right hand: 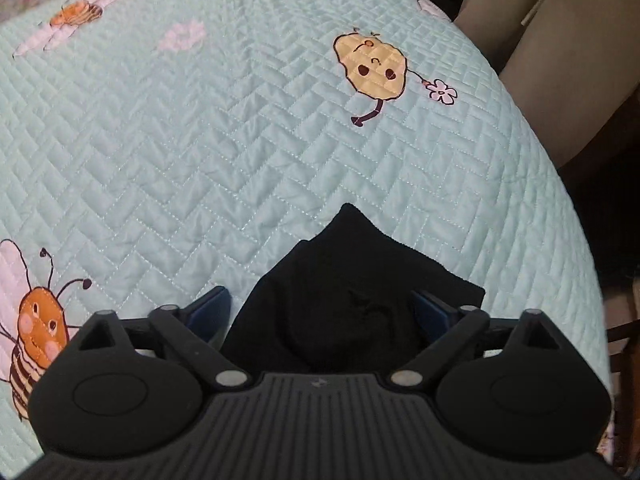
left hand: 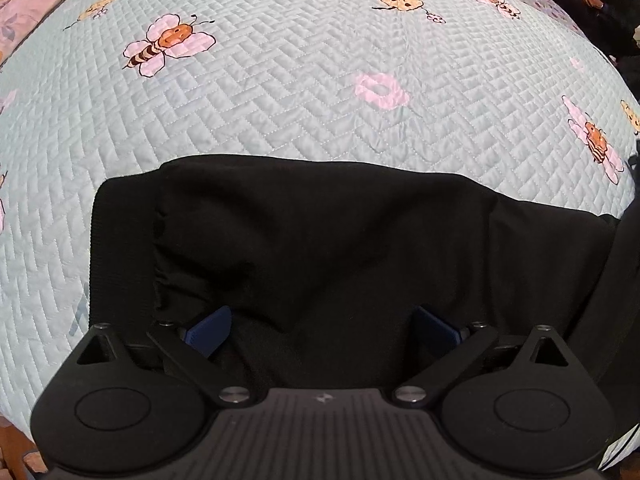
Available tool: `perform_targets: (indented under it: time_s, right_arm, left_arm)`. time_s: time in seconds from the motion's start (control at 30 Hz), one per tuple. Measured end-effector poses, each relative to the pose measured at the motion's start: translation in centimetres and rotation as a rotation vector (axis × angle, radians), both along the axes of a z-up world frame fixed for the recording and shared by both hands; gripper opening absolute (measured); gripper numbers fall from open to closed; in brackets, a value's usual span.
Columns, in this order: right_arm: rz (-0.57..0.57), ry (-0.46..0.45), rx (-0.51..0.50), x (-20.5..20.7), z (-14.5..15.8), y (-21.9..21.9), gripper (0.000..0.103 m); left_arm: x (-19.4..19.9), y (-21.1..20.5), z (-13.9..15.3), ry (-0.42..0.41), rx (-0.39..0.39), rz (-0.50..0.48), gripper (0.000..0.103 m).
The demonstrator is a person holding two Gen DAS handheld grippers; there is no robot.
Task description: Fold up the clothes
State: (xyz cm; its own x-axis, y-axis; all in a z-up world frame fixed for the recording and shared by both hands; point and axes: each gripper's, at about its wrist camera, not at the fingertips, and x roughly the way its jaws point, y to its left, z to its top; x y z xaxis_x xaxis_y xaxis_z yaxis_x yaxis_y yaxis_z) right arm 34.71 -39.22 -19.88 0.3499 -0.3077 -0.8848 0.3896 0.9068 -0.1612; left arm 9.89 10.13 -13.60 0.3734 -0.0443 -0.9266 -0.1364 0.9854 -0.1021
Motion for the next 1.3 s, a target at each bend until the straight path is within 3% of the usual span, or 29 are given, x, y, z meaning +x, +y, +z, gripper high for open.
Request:
perform_targets:
  time_s: [0.03, 0.1, 0.13, 0.17, 0.3, 0.47, 0.57, 0.7, 0.83, 1.0, 1.07, 1.1, 1.17, 1.3]
  right_arm:
    - [-0.006, -0.021, 0.015, -0.4, 0.2, -0.6, 0.064]
    - [-0.021, -0.071, 0.054, -1.0, 0.9, -1.7, 0.029]
    - [-0.031, -0.116, 0.097, -1.6, 1.5, -2.4, 0.024]
    - [-0.041, -0.168, 0.142, -2.5, 2.3, -2.9, 0.010]
    - [-0.065, -0.423, 0.302, -8.7, 6.7, -4.8, 0.005]
    - [-0.075, -0.792, 0.582, -20.5, 12.0, -6.6, 0.004]
    - [-0.115, -0.917, 0.678, -28.3, 13.0, -7.5, 0.004]
    - [-0.227, -0.883, 0.672, -33.1, 10.0, -8.8, 0.006]
    - [-0.337, -0.846, 0.665, -37.9, 7.1, -10.1, 0.023]
    - [-0.474, -0.798, 0.654, -43.9, 3.4, -11.7, 0.029]
    - [-0.529, -0.778, 0.649, -46.3, 1.9, -12.4, 0.038]
    - [-0.544, -0.781, 0.655, -47.1, 1.5, -12.6, 0.046]
    - [-0.543, -0.806, 0.688, -47.4, 1.4, -13.0, 0.052]
    - [-0.557, -0.839, 0.727, -47.8, 0.6, -14.2, 0.052]
  left_arm:
    - [0.0, 0.1, 0.0, -0.001, -0.004, 0.002, 0.100]
    - [-0.1, 0.1, 0.1, -0.002, -0.010, 0.007, 0.100]
    - [-0.2, 0.1, 0.1, -0.002, -0.012, 0.009, 0.100]
    - [-0.3, 0.1, 0.2, -0.002, -0.014, 0.012, 0.100]
    - [-1.2, 0.7, 1.0, -0.012, -0.038, 0.040, 0.099]
    - [-3.1, 1.8, 3.0, -0.059, -0.044, 0.082, 0.099]
    - [-4.4, 2.4, 3.8, -0.075, -0.057, 0.102, 0.099]
    - [-6.0, 2.4, 4.4, -0.075, -0.062, 0.104, 0.099]
    - [-7.0, 1.7, 4.6, -0.059, -0.056, 0.091, 0.099]
    - [-8.5, 1.1, 5.2, -0.050, -0.052, 0.083, 0.099]
    - [-9.0, 0.9, 5.6, -0.054, -0.047, 0.084, 0.099]
    - [-9.2, 0.9, 5.7, -0.055, -0.043, 0.087, 0.099]
    - [-9.6, 0.8, 5.8, -0.056, -0.037, 0.093, 0.099]
    - [-9.9, 0.2, 5.8, -0.045, -0.047, 0.097, 0.099]
